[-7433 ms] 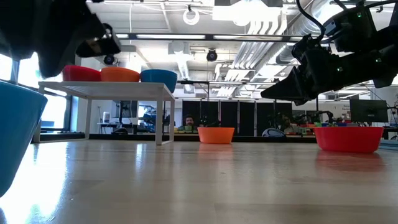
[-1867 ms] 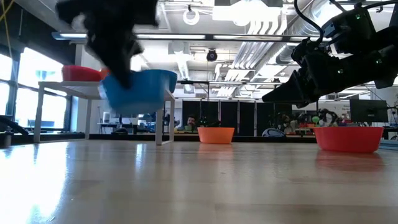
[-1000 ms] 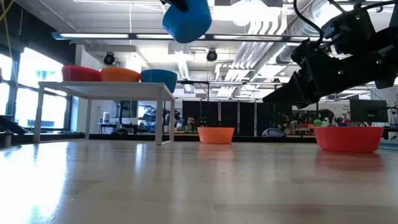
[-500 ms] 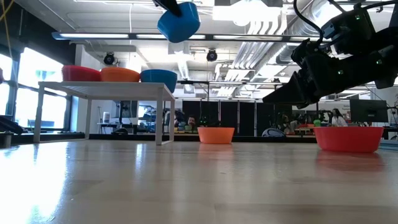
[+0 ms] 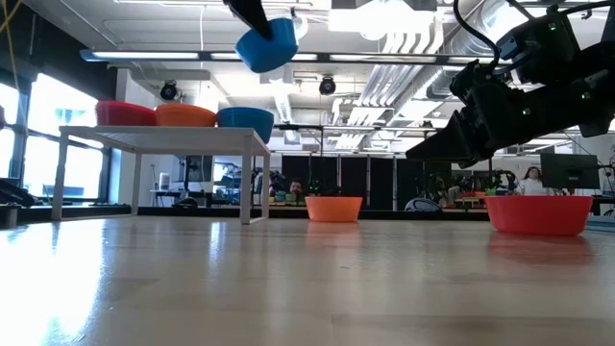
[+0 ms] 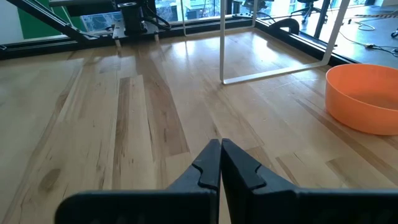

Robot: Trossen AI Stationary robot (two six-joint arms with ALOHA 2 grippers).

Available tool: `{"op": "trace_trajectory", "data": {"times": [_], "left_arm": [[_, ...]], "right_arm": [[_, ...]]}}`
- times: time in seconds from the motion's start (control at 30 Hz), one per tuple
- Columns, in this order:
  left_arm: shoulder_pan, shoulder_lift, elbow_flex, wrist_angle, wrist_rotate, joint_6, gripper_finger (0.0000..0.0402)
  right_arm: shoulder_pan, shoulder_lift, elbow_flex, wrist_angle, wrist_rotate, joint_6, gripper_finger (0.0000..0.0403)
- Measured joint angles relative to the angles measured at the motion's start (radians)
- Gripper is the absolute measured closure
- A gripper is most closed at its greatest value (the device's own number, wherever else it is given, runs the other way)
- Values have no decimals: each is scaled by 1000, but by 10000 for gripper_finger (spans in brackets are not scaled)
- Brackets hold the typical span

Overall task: Pick & Place Mini bowls
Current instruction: Stack the blue bowl on top of the other blue bowls on the shelf

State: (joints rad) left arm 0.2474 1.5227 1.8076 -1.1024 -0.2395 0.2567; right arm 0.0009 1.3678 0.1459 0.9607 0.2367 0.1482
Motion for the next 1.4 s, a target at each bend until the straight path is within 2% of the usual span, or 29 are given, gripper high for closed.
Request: {"op": "trace_trajectory", "data": {"times": [0.2, 0.4, 0.73, 0.9, 1.27, 1.4], "left_arm": [[54, 0, -1, -31, 44, -21, 401], [120, 1, -2, -23, 39, 30, 401], [282, 88, -3, -27, 119, 49, 401], [298, 143, -3, -27, 113, 53, 401], [302, 161, -2, -74, 103, 26, 400], [302, 161, -2, -89, 99, 1, 382]], "right_arm": [[0, 0, 0, 0, 0, 0, 401], [0, 0, 0, 0, 0, 0, 402], [0, 0, 0, 0, 0, 1, 401], [0, 0, 0, 0, 0, 1, 402], [0, 0, 0, 0, 0, 0, 401], [0, 0, 0, 0, 0, 0, 402]]}}
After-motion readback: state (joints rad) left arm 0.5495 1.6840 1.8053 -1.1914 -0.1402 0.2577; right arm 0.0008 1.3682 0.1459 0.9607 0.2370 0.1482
